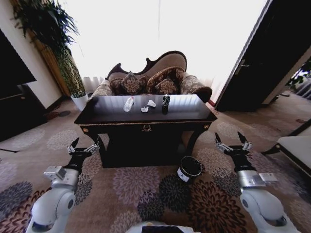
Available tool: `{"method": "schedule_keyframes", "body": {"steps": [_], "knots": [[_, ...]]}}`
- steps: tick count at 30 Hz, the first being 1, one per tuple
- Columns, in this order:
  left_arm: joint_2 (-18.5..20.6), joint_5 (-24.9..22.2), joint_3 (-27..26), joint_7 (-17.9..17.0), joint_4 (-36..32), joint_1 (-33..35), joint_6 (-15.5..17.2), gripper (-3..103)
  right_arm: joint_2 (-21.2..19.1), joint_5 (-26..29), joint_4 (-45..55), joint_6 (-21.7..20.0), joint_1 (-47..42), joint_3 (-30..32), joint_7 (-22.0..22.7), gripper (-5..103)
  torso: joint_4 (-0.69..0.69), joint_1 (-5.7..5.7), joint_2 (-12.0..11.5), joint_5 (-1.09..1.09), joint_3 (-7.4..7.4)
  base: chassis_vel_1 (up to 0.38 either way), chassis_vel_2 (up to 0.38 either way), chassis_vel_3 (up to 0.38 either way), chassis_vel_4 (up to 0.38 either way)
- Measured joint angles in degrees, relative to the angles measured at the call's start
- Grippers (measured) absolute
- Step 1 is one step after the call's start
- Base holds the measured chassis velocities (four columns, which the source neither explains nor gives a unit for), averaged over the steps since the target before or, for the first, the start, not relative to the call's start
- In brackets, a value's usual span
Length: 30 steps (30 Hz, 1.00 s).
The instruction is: Move to the front of the table and place the trash on the table into the trash bin.
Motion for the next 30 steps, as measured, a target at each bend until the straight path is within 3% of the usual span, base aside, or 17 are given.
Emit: {"method": "schedule_keyframes", "body": {"steps": [12, 30], "knots": [[-0.61, 0.37, -0.23, 0.39, -0.69, 1.06, -0.48, 100, 0.85, -1.13, 0.65, 1.04, -0.01, -0.91, 0.45, 100, 0.03, 0.09, -0.05, 0.02, 0.02, -0.249, 0.26, 0.254, -0.246], [-1.72, 1.26, -0.18, 0.74, -1.54, 2.29, -0.9, 100, 2.26, -0.57, 1.6, 1.47, -0.58, -0.98, -0.05, 100, 0.02, 0.05, -0.02, 0.0, 0.02, 0.002, -0.004, -0.004, 0.002]]}}
